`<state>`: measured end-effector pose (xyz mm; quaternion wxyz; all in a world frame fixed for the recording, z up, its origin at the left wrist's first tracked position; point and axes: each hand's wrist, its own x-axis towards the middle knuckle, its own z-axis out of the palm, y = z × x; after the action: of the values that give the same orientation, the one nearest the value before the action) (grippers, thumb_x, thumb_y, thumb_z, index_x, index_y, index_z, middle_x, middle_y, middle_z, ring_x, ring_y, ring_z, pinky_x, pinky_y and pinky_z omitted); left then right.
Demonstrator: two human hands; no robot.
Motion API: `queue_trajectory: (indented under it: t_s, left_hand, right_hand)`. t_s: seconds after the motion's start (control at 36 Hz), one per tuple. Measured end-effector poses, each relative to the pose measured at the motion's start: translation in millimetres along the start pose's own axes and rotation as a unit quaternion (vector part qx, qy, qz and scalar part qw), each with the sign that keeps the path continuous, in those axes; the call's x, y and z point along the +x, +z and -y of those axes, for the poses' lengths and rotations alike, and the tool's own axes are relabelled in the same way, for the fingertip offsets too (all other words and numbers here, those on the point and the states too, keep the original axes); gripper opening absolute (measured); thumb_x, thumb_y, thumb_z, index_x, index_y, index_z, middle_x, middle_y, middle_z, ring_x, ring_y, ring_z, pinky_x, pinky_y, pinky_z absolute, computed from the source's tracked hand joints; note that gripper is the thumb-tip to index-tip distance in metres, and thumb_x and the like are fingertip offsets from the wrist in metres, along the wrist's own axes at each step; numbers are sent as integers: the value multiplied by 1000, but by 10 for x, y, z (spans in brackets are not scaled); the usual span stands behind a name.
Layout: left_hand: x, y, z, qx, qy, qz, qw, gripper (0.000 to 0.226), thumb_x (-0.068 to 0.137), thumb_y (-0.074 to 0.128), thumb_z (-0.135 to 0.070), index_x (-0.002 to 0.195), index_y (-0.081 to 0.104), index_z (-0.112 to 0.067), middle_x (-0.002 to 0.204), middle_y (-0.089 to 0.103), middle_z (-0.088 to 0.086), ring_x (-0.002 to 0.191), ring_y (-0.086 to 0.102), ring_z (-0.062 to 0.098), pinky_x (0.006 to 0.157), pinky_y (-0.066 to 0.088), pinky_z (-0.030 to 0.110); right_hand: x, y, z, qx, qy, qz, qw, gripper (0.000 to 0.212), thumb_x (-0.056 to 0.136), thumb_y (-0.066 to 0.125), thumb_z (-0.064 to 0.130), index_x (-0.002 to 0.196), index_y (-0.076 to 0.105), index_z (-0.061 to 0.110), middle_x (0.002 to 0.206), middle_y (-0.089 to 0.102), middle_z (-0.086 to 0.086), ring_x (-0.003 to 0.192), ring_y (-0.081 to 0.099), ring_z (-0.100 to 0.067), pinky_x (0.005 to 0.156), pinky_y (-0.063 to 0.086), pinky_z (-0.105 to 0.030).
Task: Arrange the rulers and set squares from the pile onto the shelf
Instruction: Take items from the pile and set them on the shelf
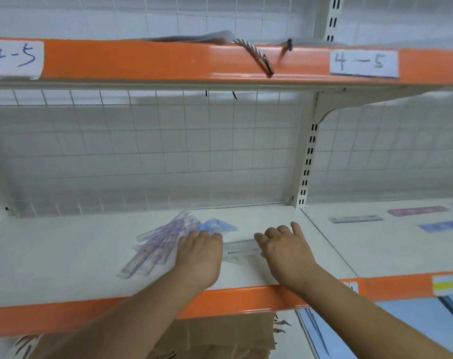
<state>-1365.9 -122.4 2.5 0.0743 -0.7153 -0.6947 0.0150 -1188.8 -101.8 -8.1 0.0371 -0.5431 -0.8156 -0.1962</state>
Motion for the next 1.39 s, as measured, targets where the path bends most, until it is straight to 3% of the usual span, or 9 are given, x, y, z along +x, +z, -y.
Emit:
queue_trajectory:
  t_s: [0.17, 0.28, 0.44, 0.61, 0.81, 1.11, 1.39]
  left_hand:
    - [43, -120, -611, -3, 27, -9, 1000, 34, 94, 48, -16, 128, 44, -17, 132, 46, 9, 126, 39, 28, 98, 34, 37]
    - [46, -164, -1164, -24, 37, -15, 999, 32, 92, 51, -17, 124, 46, -17, 125, 49, 7, 121, 42, 28, 95, 35, 36]
    - [2, -219, -2062, -44, 50, -12, 998, 33, 93, 51, -18, 125, 45, -18, 124, 50, 5, 119, 42, 26, 94, 34, 33]
    - [-65, -281, -2845, -62, 54, 0, 997, 37, 86, 49, -7, 122, 47, -16, 120, 50, 6, 115, 43, 25, 92, 34, 32]
    - [6, -360, -3518, -64, 86, 1, 994, 34, 89, 49, -13, 123, 47, -15, 121, 50, 7, 115, 43, 27, 92, 35, 33]
    - [517, -358, -4090, -34, 124, 5, 992, 30, 95, 46, -21, 124, 46, -15, 125, 48, 7, 119, 41, 27, 95, 34, 35]
    - [1147, -350, -4097, -25, 132, -4, 991, 31, 97, 43, -20, 127, 45, -14, 129, 47, 9, 122, 40, 28, 98, 33, 36]
  right_hand:
    - [-330, 12, -607, 5, 40, 22, 999, 36, 95, 43, 14, 131, 45, 16, 126, 54, -7, 122, 45, -29, 112, 18, -47]
    - [-627, 65, -1094, 6, 58, 23, 998, 37, 93, 45, 12, 129, 46, 17, 123, 56, -7, 118, 48, -30, 107, 23, -44]
    - [-1123, 137, -1884, -8, 78, 52, 996, 48, 91, 43, 8, 136, 39, 21, 126, 53, -6, 118, 46, -30, 111, 18, -46]
    - [-1568, 237, -2561, -12, 92, 67, 993, 52, 86, 42, 4, 135, 39, 21, 120, 54, -5, 113, 48, -27, 108, 23, -43]
    - [-1890, 378, -3128, -7, 122, 87, 989, 52, 87, 44, 5, 136, 37, 22, 121, 53, -4, 116, 47, -27, 110, 21, -44]
    - [-1847, 677, -3782, 5, 177, 92, 980, 51, 87, 43, 7, 134, 39, 24, 120, 53, -1, 116, 46, -27, 108, 22, -45]
    - [-1288, 860, -4091, -2, 168, 84, 982, 52, 92, 44, 11, 142, 33, 24, 131, 49, -4, 126, 41, -28, 109, 21, -45]
